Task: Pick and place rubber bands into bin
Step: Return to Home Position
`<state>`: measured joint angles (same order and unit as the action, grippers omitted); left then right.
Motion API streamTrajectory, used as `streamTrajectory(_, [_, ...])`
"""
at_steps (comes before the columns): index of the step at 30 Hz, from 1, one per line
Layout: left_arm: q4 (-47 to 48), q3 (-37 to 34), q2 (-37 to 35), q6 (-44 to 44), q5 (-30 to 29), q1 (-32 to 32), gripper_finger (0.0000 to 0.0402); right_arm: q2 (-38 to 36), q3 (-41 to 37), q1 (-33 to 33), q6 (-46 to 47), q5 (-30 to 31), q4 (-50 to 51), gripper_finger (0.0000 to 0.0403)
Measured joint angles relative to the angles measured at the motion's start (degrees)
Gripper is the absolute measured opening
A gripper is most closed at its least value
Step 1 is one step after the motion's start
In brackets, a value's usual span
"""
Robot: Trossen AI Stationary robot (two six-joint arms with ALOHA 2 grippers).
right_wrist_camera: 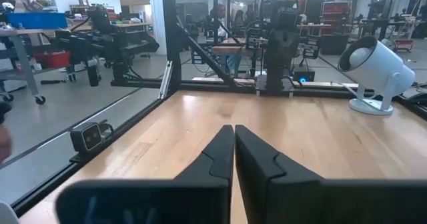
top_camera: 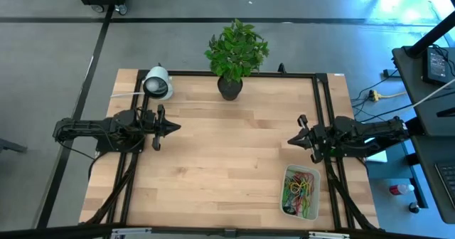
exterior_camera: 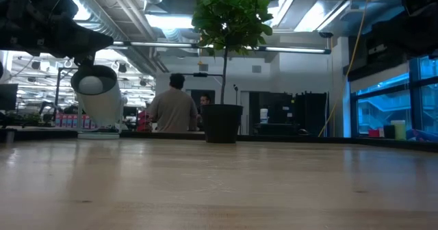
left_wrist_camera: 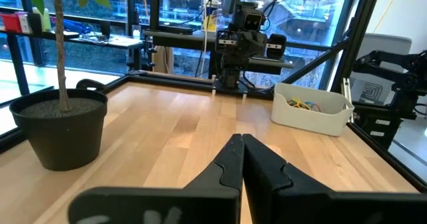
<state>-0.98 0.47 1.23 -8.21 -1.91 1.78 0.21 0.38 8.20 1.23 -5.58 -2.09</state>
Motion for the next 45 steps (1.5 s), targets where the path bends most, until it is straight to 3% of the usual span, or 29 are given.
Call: streamTrajectory(45, [0.0,0.0,0.0,0.0,0.0,0.0,0.0001,0.0,0.0,0.0,0.0,0.1,0.0,0.0033])
